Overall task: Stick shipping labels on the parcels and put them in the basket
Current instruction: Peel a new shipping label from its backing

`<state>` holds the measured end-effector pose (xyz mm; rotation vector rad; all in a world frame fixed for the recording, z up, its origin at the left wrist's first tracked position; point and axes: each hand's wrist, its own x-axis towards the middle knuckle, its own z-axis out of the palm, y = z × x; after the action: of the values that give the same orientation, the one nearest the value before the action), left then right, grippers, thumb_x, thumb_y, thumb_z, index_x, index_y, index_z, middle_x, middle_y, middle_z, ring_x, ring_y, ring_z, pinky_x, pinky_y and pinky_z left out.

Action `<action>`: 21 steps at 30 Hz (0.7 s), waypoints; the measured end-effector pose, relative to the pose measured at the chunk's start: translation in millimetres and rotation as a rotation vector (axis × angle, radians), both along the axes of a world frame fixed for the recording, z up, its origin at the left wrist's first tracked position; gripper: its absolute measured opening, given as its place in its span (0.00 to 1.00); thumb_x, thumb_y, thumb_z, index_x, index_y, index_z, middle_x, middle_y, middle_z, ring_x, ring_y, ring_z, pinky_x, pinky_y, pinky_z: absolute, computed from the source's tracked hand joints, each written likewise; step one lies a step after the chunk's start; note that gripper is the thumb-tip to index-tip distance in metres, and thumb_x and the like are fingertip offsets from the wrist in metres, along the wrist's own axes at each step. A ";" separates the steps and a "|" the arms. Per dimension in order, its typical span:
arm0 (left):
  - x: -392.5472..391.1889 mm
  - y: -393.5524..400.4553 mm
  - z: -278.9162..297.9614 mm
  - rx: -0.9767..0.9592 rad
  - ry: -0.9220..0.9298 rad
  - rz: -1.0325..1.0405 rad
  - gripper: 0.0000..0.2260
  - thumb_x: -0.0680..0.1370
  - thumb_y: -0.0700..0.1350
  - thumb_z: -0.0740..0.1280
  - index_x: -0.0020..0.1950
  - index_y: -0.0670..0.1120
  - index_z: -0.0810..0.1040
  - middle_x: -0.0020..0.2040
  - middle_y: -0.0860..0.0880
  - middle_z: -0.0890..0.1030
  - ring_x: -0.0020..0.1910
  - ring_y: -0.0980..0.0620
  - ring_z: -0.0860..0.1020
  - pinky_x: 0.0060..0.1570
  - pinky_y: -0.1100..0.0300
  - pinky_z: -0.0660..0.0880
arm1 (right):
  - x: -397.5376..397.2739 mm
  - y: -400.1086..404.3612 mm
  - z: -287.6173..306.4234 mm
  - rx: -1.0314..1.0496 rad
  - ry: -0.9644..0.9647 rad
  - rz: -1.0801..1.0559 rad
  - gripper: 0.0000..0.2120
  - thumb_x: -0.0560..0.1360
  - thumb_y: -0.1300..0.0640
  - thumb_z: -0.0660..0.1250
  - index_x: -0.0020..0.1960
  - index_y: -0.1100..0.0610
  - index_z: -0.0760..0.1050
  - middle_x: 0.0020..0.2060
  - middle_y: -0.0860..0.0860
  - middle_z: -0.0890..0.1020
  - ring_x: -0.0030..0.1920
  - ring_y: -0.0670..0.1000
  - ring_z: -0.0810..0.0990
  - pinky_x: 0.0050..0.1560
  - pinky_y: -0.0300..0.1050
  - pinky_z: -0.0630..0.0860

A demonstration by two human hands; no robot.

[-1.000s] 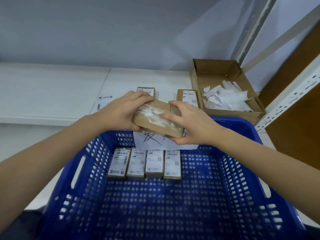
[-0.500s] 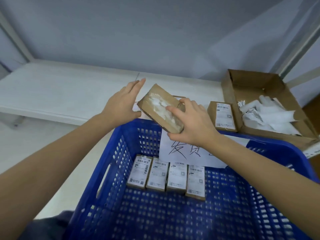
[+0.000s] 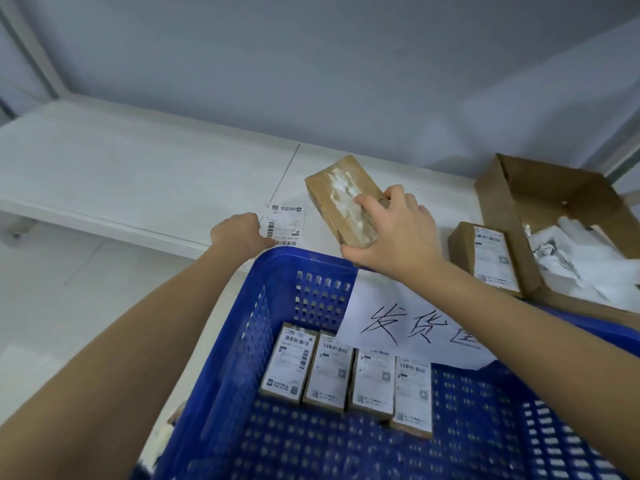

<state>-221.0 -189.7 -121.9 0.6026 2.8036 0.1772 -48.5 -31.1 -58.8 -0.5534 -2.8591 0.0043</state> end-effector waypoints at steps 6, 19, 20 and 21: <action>-17.7 4.1 -16.5 0.047 -0.097 0.084 0.27 0.73 0.64 0.68 0.62 0.46 0.74 0.54 0.48 0.79 0.46 0.50 0.73 0.44 0.56 0.67 | -26.4 -6.2 -4.5 0.041 -0.087 -0.018 0.34 0.65 0.35 0.67 0.67 0.48 0.67 0.56 0.55 0.69 0.55 0.57 0.71 0.55 0.50 0.70; -26.7 27.6 -34.8 0.151 -0.206 0.151 0.21 0.71 0.55 0.74 0.53 0.47 0.67 0.38 0.52 0.70 0.45 0.49 0.73 0.42 0.56 0.66 | -44.2 -7.2 -10.3 0.091 -0.183 -0.035 0.33 0.67 0.34 0.65 0.67 0.49 0.66 0.56 0.55 0.69 0.56 0.56 0.71 0.54 0.49 0.69; -26.8 28.5 -34.6 0.155 -0.204 0.154 0.21 0.71 0.54 0.74 0.53 0.47 0.67 0.38 0.52 0.70 0.44 0.49 0.73 0.42 0.56 0.66 | -44.2 -7.5 -10.6 0.097 -0.183 -0.031 0.33 0.67 0.34 0.64 0.67 0.49 0.66 0.56 0.55 0.69 0.56 0.57 0.71 0.54 0.49 0.69; -26.4 29.3 -33.9 0.155 -0.197 0.157 0.20 0.71 0.53 0.74 0.52 0.47 0.67 0.38 0.52 0.69 0.45 0.49 0.73 0.42 0.57 0.67 | -44.1 -8.0 -10.8 0.102 -0.181 -0.027 0.33 0.67 0.34 0.64 0.67 0.49 0.66 0.56 0.55 0.69 0.56 0.57 0.71 0.54 0.49 0.69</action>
<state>-247.4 -160.4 -155.8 0.3742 2.6600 0.4621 -92.6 -39.1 -69.6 -0.6002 -3.0049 -0.2053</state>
